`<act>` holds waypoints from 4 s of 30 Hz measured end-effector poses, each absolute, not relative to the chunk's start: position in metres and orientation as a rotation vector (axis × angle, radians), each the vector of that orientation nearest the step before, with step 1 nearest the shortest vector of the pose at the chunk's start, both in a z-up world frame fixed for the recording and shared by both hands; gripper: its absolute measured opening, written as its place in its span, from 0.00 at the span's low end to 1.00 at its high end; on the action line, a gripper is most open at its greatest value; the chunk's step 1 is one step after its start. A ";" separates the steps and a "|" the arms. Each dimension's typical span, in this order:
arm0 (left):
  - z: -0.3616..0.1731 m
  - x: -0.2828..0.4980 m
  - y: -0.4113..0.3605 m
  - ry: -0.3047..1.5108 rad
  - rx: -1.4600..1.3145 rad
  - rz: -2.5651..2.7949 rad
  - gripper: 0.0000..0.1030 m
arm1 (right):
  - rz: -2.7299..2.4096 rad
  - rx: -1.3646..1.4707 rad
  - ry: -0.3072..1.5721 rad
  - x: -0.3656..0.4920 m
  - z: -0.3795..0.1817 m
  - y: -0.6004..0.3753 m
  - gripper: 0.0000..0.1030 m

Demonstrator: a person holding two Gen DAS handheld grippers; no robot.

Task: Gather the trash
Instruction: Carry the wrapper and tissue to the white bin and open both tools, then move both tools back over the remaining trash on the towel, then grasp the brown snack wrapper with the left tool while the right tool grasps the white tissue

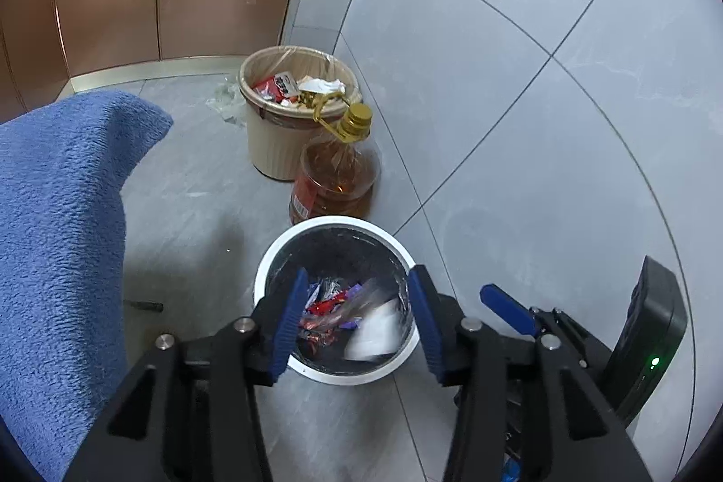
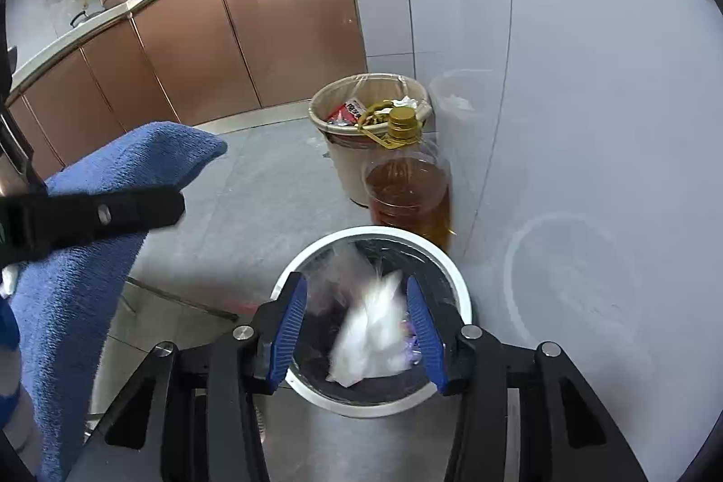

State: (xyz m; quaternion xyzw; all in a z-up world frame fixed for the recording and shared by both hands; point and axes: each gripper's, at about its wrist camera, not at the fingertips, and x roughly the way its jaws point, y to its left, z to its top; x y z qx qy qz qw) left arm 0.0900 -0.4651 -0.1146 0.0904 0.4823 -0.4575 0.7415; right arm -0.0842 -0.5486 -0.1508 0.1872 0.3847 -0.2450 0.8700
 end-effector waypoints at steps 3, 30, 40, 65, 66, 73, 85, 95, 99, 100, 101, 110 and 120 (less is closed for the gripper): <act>-0.104 0.089 -0.448 1.017 0.198 -0.967 0.43 | -0.512 0.395 0.795 -0.089 -0.148 -0.544 0.48; -0.006 0.031 -0.203 0.518 0.172 -0.456 0.43 | -0.322 0.304 0.381 -0.121 -0.004 -0.418 1.00; -0.013 0.047 -0.133 0.491 0.097 -0.335 0.43 | -0.232 0.260 0.405 -0.083 -0.005 -0.368 1.00; -0.068 0.119 0.016 0.656 -0.014 -0.192 0.43 | -0.027 0.174 0.631 0.009 -0.042 -0.290 1.00; -0.070 0.122 0.024 0.662 -0.020 -0.195 0.43 | -0.011 0.168 0.637 0.014 -0.042 -0.287 1.00; -0.083 0.144 0.043 0.714 -0.010 -0.279 0.43 | 0.131 0.145 0.670 0.068 -0.047 -0.262 0.83; -0.114 0.218 -0.002 0.807 -0.006 -0.329 0.43 | 0.273 0.102 0.708 0.152 -0.069 -0.219 0.78; -0.137 0.235 0.013 0.842 -0.099 -0.284 0.38 | 0.315 0.030 0.763 0.206 -0.097 -0.189 0.75; -0.141 0.229 0.023 0.839 -0.138 -0.280 0.28 | 0.309 0.020 0.791 0.221 -0.112 -0.184 0.51; -0.140 0.228 0.025 0.833 -0.144 -0.275 0.24 | 0.306 0.016 0.793 0.223 -0.113 -0.184 0.47; -0.139 0.226 0.028 0.830 -0.153 -0.274 0.22 | 0.302 0.011 0.793 0.225 -0.115 -0.184 0.36; -0.129 0.200 0.045 0.792 -0.171 -0.233 0.13 | 0.328 0.058 0.720 0.207 -0.096 -0.193 0.06; -0.095 0.159 0.055 0.746 -0.157 -0.217 0.13 | 0.322 0.129 0.612 0.133 -0.045 -0.219 0.06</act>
